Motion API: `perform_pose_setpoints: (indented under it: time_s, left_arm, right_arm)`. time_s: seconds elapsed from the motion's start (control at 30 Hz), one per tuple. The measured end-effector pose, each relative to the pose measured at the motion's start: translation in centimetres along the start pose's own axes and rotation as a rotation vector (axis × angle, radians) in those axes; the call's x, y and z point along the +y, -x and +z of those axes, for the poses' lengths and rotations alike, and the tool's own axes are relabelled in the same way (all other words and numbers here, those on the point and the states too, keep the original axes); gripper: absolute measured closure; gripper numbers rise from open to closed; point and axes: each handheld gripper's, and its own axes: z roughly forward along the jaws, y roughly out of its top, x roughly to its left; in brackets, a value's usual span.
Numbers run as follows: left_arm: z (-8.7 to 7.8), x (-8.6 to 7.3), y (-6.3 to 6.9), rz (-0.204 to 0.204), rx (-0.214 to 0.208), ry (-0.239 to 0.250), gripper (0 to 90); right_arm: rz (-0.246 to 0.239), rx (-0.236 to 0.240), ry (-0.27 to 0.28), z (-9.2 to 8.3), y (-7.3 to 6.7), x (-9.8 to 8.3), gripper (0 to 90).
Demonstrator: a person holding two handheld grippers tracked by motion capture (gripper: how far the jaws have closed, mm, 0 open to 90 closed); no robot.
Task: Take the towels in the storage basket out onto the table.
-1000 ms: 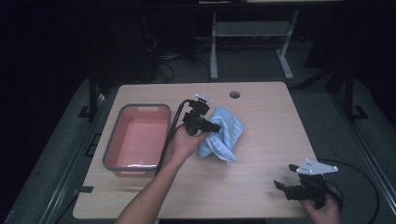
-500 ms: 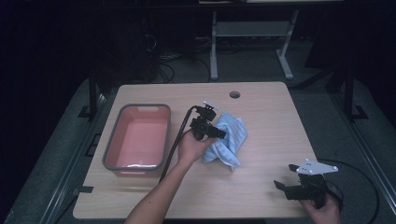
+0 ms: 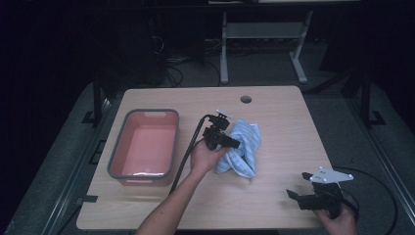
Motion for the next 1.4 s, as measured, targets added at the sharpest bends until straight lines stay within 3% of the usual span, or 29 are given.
perform_pose_setpoints:
  time_s: [0.9, 1.4]
  left_arm:
    - [2.5, -0.8, 0.1, -0.018, -0.024, -0.014, 65.7]
    - [2.2, -0.8, 0.5, 0.002, -0.014, -0.014, 55.3]
  right_arm:
    - [-0.005, 0.000, -0.009, 0.2, -0.1, -0.1, 14.6]
    - [-0.003, -0.002, -0.014, 0.2, -0.1, -0.1, 14.5]
